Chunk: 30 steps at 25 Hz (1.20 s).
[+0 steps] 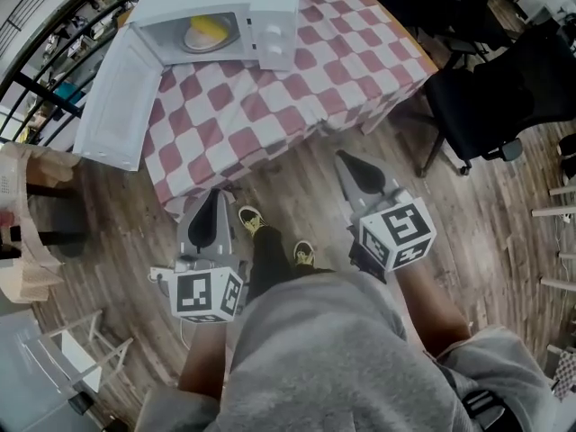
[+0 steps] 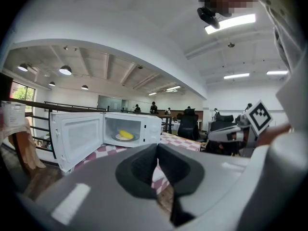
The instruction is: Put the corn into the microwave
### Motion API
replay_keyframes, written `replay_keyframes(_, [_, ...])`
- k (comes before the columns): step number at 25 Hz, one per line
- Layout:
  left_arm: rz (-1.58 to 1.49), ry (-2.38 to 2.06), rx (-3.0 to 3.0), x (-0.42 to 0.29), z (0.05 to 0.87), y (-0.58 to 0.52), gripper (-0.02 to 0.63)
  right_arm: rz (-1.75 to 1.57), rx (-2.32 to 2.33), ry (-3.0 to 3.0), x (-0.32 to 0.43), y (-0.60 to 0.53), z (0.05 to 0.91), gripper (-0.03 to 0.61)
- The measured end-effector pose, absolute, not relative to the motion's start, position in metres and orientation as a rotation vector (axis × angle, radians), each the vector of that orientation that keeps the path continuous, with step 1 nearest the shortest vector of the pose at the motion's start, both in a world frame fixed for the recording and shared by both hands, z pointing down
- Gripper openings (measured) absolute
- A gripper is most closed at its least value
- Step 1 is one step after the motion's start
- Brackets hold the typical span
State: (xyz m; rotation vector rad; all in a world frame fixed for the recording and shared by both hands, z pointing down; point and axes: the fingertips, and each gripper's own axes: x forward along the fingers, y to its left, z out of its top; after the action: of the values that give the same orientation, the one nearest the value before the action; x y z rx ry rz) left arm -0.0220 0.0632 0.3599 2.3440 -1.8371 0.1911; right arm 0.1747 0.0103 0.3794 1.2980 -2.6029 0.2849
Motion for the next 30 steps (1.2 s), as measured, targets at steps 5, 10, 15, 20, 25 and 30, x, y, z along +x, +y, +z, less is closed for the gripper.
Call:
replay_keyframes(5, [0.176, -1.873, 2.338, -0.019, 0.351, 0.084, 0.011, 0.276, 1.278, -2.616, 0.177, 0.028, 0.377, -0.002])
replay_keyframes(10, [0.123, -1.877, 2.356, -0.016, 0.34, 0.089, 0.011, 0.226, 1.29, -2.627, 0.176, 0.035, 0.368, -0.003])
replay_keyframes(15, [0.12, -1.854, 2.383, -0.013, 0.336, 0.093, 0.011, 0.236, 1.317, -2.62, 0.177, 0.043, 0.363, -0.002])
replay_keyframes(20, [0.122, -1.862, 2.381, -0.019, 0.335, 0.099, 0.011, 0.231, 1.311, -2.617, 0.172, 0.047, 0.363, -0.002])
replay_keyframes(25, [0.12, -1.885, 2.375, -0.025, 0.334, 0.102, 0.011, 0.228, 1.293, -2.623, 0.164, 0.049, 0.364, -0.002])
replay_keyframes(30, [0.134, -1.893, 2.384, -0.022, 0.335, 0.101, 0.011, 0.22, 1.282, -2.621, 0.164, 0.048, 0.365, -0.003])
